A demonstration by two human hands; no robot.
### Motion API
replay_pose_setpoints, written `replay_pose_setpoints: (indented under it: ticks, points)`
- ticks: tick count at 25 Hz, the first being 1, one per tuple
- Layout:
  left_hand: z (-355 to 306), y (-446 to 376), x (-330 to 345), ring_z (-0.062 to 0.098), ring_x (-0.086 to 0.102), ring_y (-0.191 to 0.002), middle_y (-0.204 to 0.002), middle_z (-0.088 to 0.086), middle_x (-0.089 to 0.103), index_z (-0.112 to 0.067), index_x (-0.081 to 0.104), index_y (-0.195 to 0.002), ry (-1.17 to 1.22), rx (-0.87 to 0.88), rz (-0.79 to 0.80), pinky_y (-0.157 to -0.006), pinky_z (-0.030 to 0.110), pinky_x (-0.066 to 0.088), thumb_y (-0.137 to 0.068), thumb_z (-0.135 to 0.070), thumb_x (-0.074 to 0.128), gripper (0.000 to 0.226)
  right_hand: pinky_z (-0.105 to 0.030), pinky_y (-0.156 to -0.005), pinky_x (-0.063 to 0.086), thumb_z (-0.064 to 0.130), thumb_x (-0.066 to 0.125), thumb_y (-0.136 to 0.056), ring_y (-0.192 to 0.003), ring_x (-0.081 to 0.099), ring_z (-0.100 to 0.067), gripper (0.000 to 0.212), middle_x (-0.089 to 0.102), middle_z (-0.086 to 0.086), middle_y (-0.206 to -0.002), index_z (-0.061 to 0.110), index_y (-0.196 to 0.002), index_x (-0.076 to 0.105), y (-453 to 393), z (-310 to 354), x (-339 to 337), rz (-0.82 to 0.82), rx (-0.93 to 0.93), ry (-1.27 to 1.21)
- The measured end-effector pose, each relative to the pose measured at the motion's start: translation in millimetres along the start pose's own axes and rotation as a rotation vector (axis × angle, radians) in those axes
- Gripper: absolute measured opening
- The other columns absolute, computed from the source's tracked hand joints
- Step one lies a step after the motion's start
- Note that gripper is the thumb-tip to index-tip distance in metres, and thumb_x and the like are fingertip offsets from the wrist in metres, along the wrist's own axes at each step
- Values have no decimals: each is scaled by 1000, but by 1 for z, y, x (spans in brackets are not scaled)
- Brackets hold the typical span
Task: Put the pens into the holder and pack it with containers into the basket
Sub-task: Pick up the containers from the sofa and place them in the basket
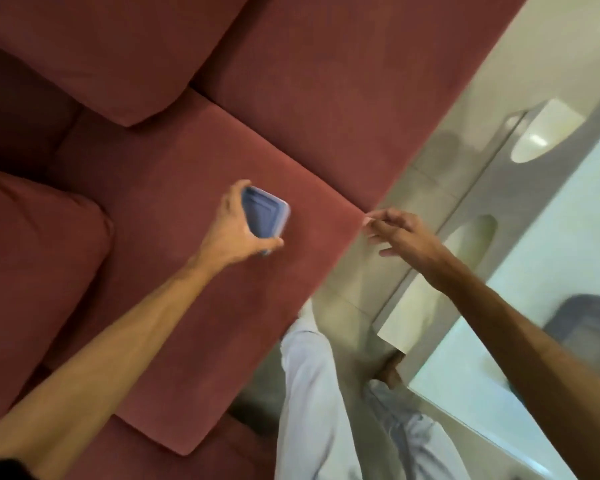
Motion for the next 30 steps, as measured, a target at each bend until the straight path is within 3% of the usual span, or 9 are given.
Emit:
replay_pose_setpoints:
  ticks: [3, 7, 12, 16, 18, 23, 26, 28, 30]
  points:
    - [-128, 73, 121, 20, 45, -143, -158, -4, 40, -29, 24, -160, -119, 281, 188, -115, 45, 42, -51, -59, 94, 133, -45, -95, 58, 55, 71, -92, -108, 72, -21, 42, 74, 5, -118, 28, -124, 66, 61, -74, -51, 12, 97, -111]
    - [-261, 157, 260, 22, 48, -135, -156, -4, 42, -29, 23, -161, -166, 548, 356, -110, 44, 45, -55, -59, 94, 130, -45, -85, 65, 30, 79, -91, -92, 73, -18, 34, 75, -4, -105, 21, -121, 66, 145, -177, -140, -110, 58, -232]
    - [-348, 195, 384, 25, 31, -145, -163, 0, 26, -27, 14, -162, -180, 587, 424, -123, 56, 31, -60, -84, 79, 134, -46, -79, 66, 17, 80, -89, -92, 73, -21, 39, 74, -6, -101, 15, -124, 65, 211, -300, -281, -353, 48, -334]
    - [-355, 173, 434, 28, 27, -153, -166, 4, 29, -26, 21, -160, -205, 413, 388, -126, 58, 27, -85, -67, 76, 102, -34, -71, 65, 14, 76, -90, -101, 73, -21, 38, 71, -4, -111, 17, -126, 63, 242, -406, -390, -641, 54, -342]
    - [-341, 157, 438, 29, 30, -152, -165, 5, 34, -26, 26, -158, -220, 332, 365, -120, 55, 34, -90, -60, 75, 91, -39, -76, 65, 12, 74, -90, -106, 71, -23, 40, 71, -8, -116, 17, -128, 61, 239, -457, -420, -726, 78, -309]
    - [-286, 125, 431, 29, 35, -149, -158, 7, 46, -22, 37, -154, -290, 177, 333, -117, 52, 39, -93, -56, 73, 79, -48, -90, 62, 13, 70, -92, -104, 70, -24, 29, 68, -11, -126, 22, -116, 58, 191, -570, -410, -754, 325, -515]
    - [-257, 114, 417, 29, 38, -147, -153, 8, 52, -19, 42, -151, -312, 102, 324, -115, 48, 40, -92, -52, 76, 76, -38, -81, 61, 7, 67, -94, -93, 70, -20, 21, 71, -13, -123, 23, -105, 59, 167, -584, -387, -715, 384, -553]
    - [-246, 112, 407, 28, 39, -145, -150, 8, 55, -18, 44, -149, -312, 76, 321, -109, 41, 38, -93, -51, 76, 73, -35, -79, 61, 4, 66, -92, -100, 72, -22, 29, 73, -7, -118, 21, -115, 63, 160, -577, -380, -701, 390, -432]
    - [-239, 109, 400, 28, 41, -143, -149, 6, 56, -18, 46, -149, -313, 46, 331, -104, 39, 38, -94, -50, 74, 69, -24, -65, 56, 0, 59, -96, -96, 70, -20, 35, 71, -4, -115, 20, -124, 63, 158, -564, -382, -692, 378, -324]
Point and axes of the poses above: each hand's wrist, its own y-axis away from the middle knuckle, its own x-axis out of the palm, z = x × y, the point moved 10 cm from there along -y, towards the middle knuckle
